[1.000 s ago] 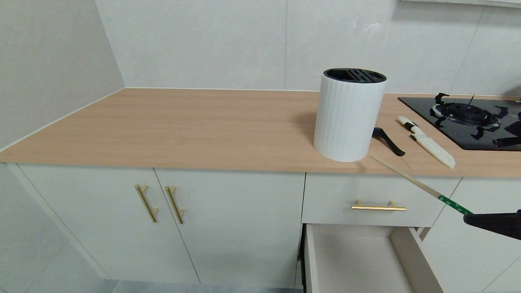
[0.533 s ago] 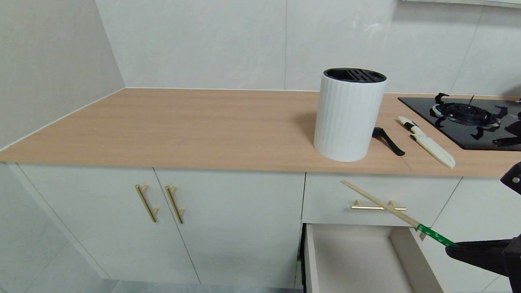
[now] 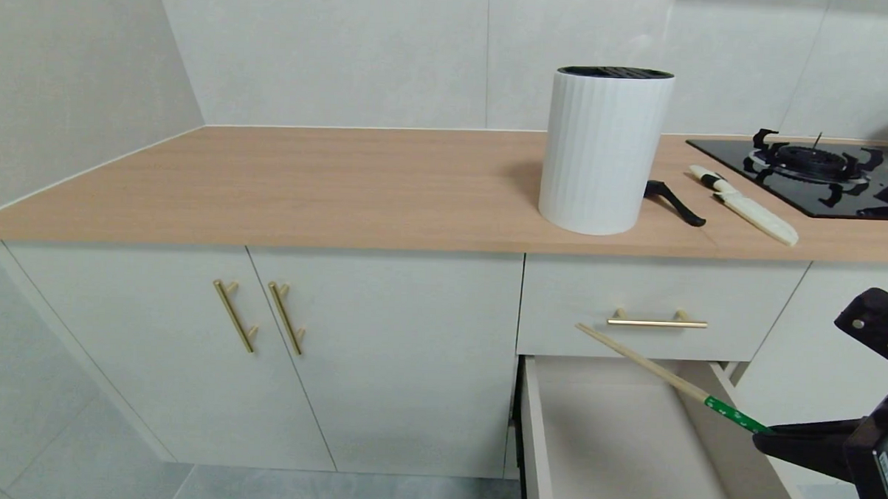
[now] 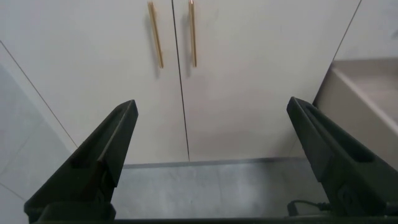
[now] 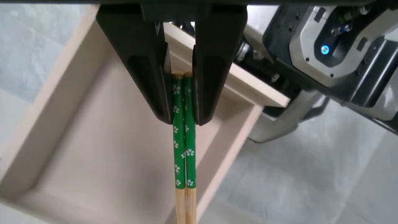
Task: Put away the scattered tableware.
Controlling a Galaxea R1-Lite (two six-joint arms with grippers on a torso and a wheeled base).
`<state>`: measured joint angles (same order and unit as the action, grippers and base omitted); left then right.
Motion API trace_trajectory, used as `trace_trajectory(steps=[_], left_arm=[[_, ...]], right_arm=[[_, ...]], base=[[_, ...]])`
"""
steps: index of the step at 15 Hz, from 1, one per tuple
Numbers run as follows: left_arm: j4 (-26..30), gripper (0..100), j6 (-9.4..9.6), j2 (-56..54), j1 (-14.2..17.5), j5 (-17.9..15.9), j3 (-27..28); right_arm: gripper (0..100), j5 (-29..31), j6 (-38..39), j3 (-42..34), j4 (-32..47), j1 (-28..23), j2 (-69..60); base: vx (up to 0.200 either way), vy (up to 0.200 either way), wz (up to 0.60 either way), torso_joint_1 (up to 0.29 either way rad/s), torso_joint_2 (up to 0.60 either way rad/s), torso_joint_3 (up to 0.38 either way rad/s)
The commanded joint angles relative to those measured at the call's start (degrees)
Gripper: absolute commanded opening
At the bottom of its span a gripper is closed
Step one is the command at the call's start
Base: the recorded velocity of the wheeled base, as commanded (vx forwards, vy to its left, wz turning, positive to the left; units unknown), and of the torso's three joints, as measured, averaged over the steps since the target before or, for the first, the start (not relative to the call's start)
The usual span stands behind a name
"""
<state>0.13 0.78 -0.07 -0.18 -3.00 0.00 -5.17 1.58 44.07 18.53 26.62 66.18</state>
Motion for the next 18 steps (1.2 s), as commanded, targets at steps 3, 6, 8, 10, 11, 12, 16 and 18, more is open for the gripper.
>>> trace_trajectory(steps=[3, 6, 8, 10, 11, 12, 16, 18], left_arm=[[0.0, 100, 0.01, 0.1, 0.0, 0.0, 0.0], [0.0, 100, -0.08, 0.1, 0.0, 0.0, 0.0], [0.0, 100, 0.01, 0.1, 0.0, 0.0, 0.0], [0.0, 100, 0.01, 0.1, 0.0, 0.0, 0.0], [0.0, 100, 0.01, 0.1, 0.0, 0.0, 0.0], [0.0, 100, 0.01, 0.1, 0.0, 0.0, 0.0], [0.0, 100, 0.01, 0.1, 0.0, 0.0, 0.0], [0.0, 100, 0.01, 0.1, 0.0, 0.0, 0.0]], right_arm=[[0, 0.1, 0.0, -1.0, -1.6, -0.1, 2.5], [0, 0.2, 0.0, -2.3, -4.0, -0.1, 4.1], [0, 0.2, 0.0, -2.4, -4.1, -0.1, 4.9], [0, 0.2, 0.0, -2.5, -4.1, -0.1, 5.7], [0, 0.2, 0.0, -2.6, -4.1, -0.1, 6.0], [0, 0.2, 0.0, -2.7, -4.5, -0.1, 6.2], [0, 2.6, 0.4, -4.6, -10.6, -0.1, 14.1], [0, 8.6, 3.6, -4.1, -13.3, -0.1, 20.0]], base=[[0.0, 0.0, 0.0, -0.175, 0.46, 0.286], [0.0, 0.0, 0.0, -0.155, 0.45, 0.294], [0.0, 0.0, 0.0, -0.102, 0.32, 0.193], [0.0, 0.0, 0.0, -0.027, 0.1, 0.068], [0.0, 0.0, 0.0, 0.0, 0.0, 0.0], [0.0, 0.0, 0.0, 0.0, 0.0, 0.0], [0.0, 0.0, 0.0, 0.0, 0.0, 0.0], [0.0, 0.0, 0.0, 0.0, 0.0, 0.0]])
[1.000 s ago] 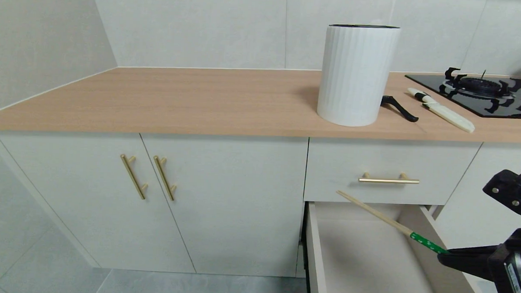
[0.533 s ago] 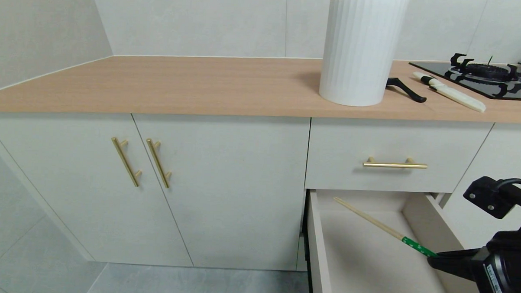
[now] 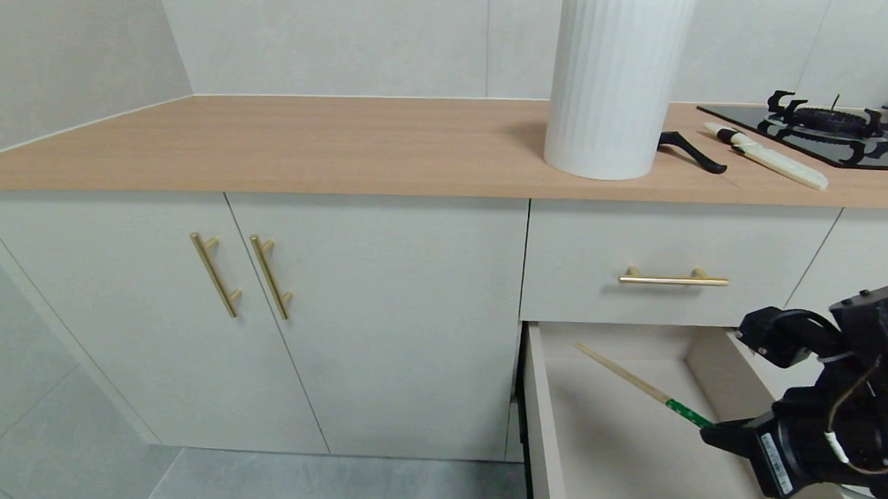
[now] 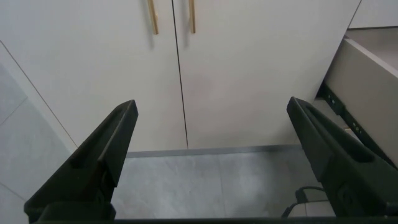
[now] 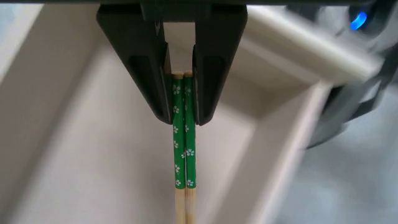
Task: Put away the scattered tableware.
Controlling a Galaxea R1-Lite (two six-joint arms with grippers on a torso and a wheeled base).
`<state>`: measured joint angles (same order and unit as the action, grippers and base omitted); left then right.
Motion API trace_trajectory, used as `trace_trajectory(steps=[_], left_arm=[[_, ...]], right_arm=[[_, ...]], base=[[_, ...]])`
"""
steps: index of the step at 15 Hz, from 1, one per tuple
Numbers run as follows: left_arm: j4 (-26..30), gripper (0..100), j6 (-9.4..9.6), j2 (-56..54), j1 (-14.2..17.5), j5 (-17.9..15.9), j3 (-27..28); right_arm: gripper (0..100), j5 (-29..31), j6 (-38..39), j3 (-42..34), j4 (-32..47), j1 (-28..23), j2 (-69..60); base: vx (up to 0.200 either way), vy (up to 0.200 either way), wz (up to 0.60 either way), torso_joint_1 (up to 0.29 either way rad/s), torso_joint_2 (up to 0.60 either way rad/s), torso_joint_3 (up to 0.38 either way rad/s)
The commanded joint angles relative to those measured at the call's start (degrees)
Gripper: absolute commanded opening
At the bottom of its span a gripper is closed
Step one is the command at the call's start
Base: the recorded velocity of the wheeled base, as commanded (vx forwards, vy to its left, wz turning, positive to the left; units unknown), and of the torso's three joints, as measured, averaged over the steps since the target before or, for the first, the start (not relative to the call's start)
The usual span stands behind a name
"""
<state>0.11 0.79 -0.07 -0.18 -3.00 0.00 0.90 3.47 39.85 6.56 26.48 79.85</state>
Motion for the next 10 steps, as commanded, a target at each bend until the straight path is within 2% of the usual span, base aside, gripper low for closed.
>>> trace_trajectory(steps=[1, 4, 7, 10], left_arm=[[0.0, 100, 0.0, 0.1, 0.0, 0.0, 0.0], [0.1, 100, 0.0, 0.1, 0.0, 0.0, 0.0], [0.1, 100, 0.0, 0.1, 0.0, 0.0, 0.0], [0.1, 100, 0.0, 0.1, 0.0, 0.0, 0.0]], right_arm=[[0, 3.7, 3.6, 0.5, -2.4, 0.1, 8.2], [0, 3.7, 8.5, 2.8, -4.2, 0.1, 16.4], [0, 3.7, 17.4, 6.1, -11.0, 0.1, 29.9], [0, 3.9, 18.8, 7.0, -14.2, 0.2, 36.5]], base=[[0.0, 0.0, 0.0, 0.0, 0.0, 0.0], [0.0, 0.0, 0.0, 0.0, 0.0, 0.0], [0.0, 0.0, 0.0, 0.0, 0.0, 0.0], [0.0, 0.0, 0.0, 0.0, 0.0, 0.0]])
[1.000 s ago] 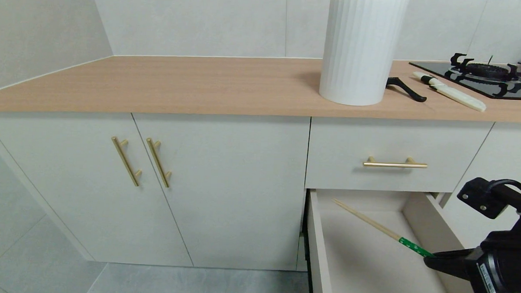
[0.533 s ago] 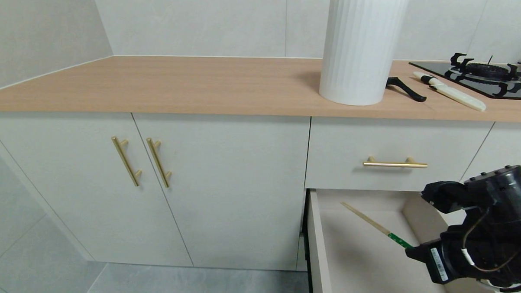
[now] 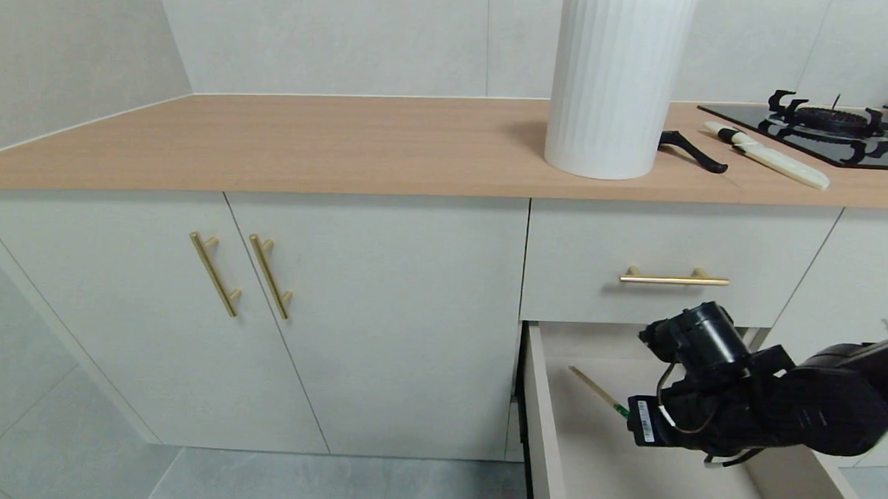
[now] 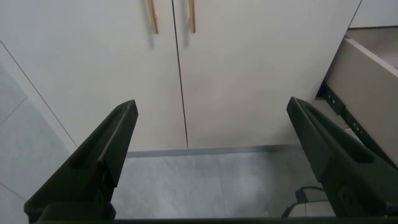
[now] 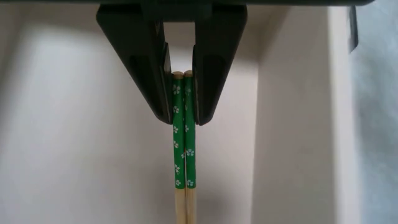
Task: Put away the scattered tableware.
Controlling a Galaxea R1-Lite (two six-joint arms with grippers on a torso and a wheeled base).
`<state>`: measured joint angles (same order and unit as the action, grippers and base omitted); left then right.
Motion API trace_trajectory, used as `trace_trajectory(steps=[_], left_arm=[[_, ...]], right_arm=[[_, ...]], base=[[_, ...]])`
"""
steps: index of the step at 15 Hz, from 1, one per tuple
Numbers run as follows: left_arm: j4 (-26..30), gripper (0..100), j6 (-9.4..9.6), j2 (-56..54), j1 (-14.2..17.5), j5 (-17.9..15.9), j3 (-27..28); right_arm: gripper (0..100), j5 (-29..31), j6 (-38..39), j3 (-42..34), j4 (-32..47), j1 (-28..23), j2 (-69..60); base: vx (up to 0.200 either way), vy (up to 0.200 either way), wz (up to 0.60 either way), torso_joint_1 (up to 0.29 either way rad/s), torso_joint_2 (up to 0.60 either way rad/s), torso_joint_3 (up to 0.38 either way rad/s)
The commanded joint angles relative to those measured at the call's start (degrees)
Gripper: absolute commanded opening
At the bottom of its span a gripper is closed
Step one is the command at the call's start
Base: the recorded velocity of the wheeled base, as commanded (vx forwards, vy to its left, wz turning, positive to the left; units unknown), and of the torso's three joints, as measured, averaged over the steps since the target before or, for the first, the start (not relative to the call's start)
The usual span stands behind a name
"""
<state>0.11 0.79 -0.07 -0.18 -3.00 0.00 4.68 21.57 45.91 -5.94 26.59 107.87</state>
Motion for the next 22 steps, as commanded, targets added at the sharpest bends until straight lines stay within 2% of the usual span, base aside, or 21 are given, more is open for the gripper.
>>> trace_trajectory(steps=[1, 7, 11, 15, 21, 22], left_arm=[[0.1, 100, 0.0, 0.1, 0.0, 0.0, 0.0], [0.0, 100, 0.0, 0.1, 0.0, 0.0, 0.0], [0.0, 100, 0.0, 0.1, 0.0, 0.0, 0.0], [0.1, 100, 0.0, 0.1, 0.0, 0.0, 0.0], [0.0, 100, 0.0, 0.1, 0.0, 0.0, 0.0], [0.0, 100, 0.0, 0.1, 0.0, 0.0, 0.0]], right_arm=[[0, 0.0, 0.9, 0.9, -1.8, 0.4, 10.3], [0, 0.3, 0.8, 1.5, -2.0, 2.5, 19.1], [0, 0.7, 0.8, 2.1, -3.2, 2.5, 20.4], [0, 4.3, 0.9, 2.2, -5.6, 2.5, 22.8], [0, 4.4, 0.9, 2.4, -5.9, 2.5, 22.9], [100, 4.4, 1.0, 2.7, -5.9, 2.5, 23.0]], base=[[0.0, 0.0, 0.0, 0.0, 0.0, 0.0], [0.0, 0.0, 0.0, 0.0, 0.0, 0.0], [0.0, 0.0, 0.0, 0.0, 0.0, 0.0], [0.0, 0.0, 0.0, 0.0, 0.0, 0.0], [0.0, 0.0, 0.0, 0.0, 0.0, 0.0], [0.0, 0.0, 0.0, 0.0, 0.0, 0.0]])
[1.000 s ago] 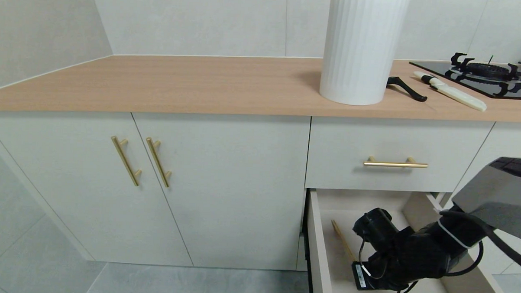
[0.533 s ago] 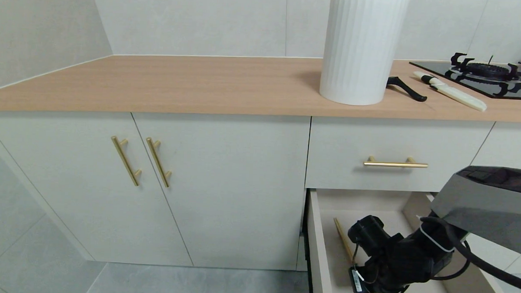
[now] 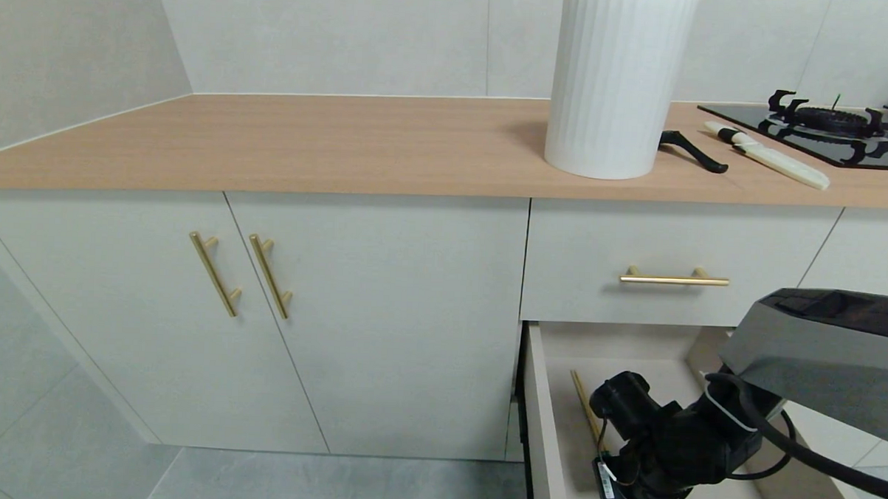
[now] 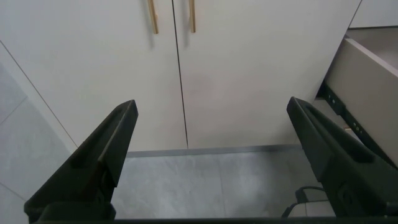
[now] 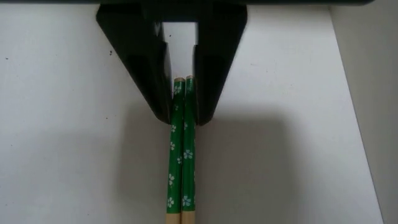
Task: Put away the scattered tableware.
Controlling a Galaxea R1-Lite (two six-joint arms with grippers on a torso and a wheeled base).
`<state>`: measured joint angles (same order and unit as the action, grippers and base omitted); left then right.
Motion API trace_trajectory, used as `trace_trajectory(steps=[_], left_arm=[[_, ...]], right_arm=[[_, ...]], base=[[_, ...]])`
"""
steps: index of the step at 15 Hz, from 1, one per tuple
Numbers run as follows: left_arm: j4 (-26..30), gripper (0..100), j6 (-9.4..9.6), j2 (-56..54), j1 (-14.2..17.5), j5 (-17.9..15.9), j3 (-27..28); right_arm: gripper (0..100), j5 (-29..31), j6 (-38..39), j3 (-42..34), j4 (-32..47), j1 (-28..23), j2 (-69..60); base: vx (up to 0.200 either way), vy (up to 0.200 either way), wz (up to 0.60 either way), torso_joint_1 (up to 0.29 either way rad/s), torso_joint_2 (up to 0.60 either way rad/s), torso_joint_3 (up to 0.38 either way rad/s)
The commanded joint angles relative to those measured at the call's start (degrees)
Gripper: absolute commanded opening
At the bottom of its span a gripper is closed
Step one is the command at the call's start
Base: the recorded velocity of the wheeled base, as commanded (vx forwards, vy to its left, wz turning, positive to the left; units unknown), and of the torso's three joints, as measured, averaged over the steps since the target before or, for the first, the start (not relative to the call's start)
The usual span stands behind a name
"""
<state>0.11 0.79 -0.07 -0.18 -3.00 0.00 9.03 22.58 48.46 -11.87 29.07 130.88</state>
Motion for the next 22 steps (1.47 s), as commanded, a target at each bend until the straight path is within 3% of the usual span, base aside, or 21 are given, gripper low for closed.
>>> trace_trajectory(steps=[1, 8, 15, 22], left_arm=[[0.1, 100, 0.0, 0.1, 0.0, 0.0, 0.0], [0.0, 100, 0.0, 0.1, 0.0, 0.0, 0.0], [0.0, 100, 0.0, 0.1, 0.0, 0.0, 0.0], [0.0, 100, 0.0, 0.1, 0.0, 0.0, 0.0]], right_arm=[[100, 0.0, 0.0, 0.1, 0.0, 0.0, 0.0], [100, 0.0, 0.0, -0.5, 0.4, 0.0, -3.3], [100, 0.1, -1.0, -4.5, 0.4, -4.1, -32.7], [100, 0.1, -13.3, -6.5, 1.2, -6.0, -56.5]], base=[[0.0, 0.0, 0.0, 0.0, 0.0, 0.0], [0.0, 0.0, 0.0, 0.0, 0.0, 0.0], [0.0, 0.0, 0.0, 0.0, 0.0, 0.0], [0.0, 0.0, 0.0, 0.0, 0.0, 0.0]])
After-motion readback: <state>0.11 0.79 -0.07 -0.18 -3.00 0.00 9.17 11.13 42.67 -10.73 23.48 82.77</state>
